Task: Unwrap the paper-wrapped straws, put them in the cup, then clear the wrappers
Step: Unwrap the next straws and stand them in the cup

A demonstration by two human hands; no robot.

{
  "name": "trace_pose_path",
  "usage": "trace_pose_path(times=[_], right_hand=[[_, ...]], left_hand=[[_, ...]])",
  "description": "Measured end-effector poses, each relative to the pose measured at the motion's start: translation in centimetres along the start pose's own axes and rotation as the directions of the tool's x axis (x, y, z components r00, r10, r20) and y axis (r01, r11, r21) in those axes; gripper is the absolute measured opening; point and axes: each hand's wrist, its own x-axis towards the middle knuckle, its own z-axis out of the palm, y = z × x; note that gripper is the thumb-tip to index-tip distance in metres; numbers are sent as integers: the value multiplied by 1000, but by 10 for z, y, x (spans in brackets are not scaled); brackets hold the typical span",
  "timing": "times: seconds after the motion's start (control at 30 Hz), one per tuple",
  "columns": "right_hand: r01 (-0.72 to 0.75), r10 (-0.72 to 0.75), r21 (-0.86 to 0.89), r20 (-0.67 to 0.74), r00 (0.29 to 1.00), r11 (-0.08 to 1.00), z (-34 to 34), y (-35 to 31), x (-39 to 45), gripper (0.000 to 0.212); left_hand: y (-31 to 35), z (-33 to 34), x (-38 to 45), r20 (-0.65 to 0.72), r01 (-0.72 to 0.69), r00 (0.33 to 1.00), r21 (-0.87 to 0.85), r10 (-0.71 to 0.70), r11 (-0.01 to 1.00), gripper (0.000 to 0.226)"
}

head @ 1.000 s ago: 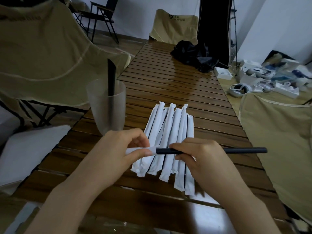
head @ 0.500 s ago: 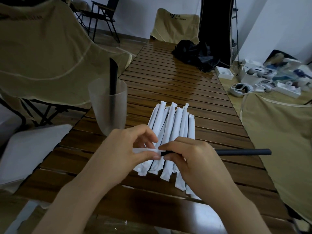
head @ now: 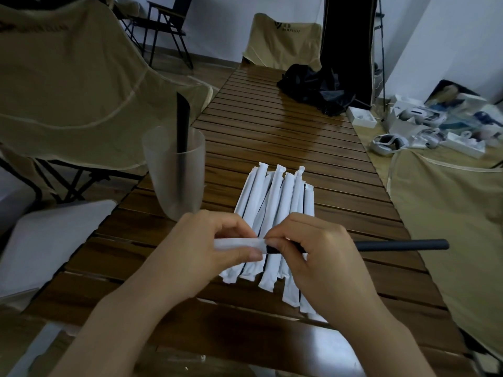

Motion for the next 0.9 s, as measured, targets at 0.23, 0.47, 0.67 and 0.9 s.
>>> trace_pose_path(times=[0.23,0.47,0.67,0.9], right_hand=[[-52,51,-32,-23,998,998,2,-5,-1,16],[-150,144,-64,-86,986,987,3,-12,-1,14],[-75,65,-156,-68,996,985,3,-8,-1,13],[-92,80,-111,-109,991,989,3,-9,-1,23]], left_hand=[[8,4,2,-76,9,997,19,-8,1000,11],[6,8,3,-125,3,992,58,4,998,17],[3,3,0,15,84,996,-6,-84,996,51],[4,6,1,-48,51,997,-4,-51,999,45]])
